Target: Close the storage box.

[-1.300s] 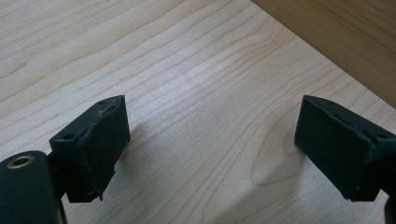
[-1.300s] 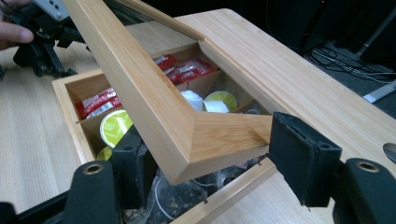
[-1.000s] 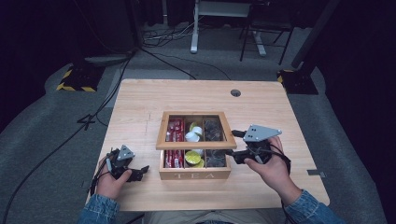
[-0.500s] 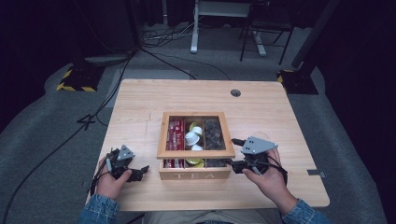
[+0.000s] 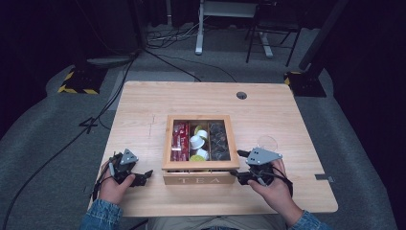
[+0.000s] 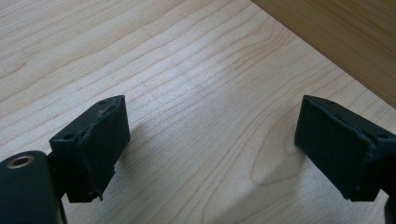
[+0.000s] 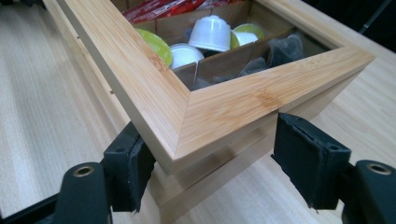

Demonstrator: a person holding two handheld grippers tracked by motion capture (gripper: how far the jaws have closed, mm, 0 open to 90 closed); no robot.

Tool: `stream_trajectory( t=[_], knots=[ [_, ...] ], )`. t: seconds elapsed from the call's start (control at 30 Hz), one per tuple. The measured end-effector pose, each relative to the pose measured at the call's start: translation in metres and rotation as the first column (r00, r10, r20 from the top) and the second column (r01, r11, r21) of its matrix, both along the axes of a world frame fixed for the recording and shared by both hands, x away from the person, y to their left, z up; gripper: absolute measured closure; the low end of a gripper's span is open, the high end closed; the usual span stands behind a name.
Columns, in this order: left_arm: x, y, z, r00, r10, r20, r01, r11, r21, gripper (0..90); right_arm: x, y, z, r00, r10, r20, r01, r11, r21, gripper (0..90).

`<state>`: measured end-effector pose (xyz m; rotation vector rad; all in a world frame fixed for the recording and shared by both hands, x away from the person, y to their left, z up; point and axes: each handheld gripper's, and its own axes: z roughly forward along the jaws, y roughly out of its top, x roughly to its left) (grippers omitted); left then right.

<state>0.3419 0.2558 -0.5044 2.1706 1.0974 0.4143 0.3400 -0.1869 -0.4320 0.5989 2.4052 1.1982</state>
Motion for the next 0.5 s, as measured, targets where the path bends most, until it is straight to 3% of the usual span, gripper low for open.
stream_trajectory(
  t=[0.2,0.5],
  knots=[
    [0.0000,0.0000,0.0000,1.0000,0.000,0.000,0.000,1.0000,0.000,10.7,-0.0018,-0.0008,-0.0037,0.9995,0.004,-0.030,-0.004,1.000,0.005,29.8],
    [0.0000,0.0000,0.0000,1.0000,0.000,0.001,0.000,1.0000,0.000,10.7,-0.0051,-0.0012,-0.0044,0.9991,0.013,-0.039,-0.013,1.000,-0.001,28.9]
  ],
)
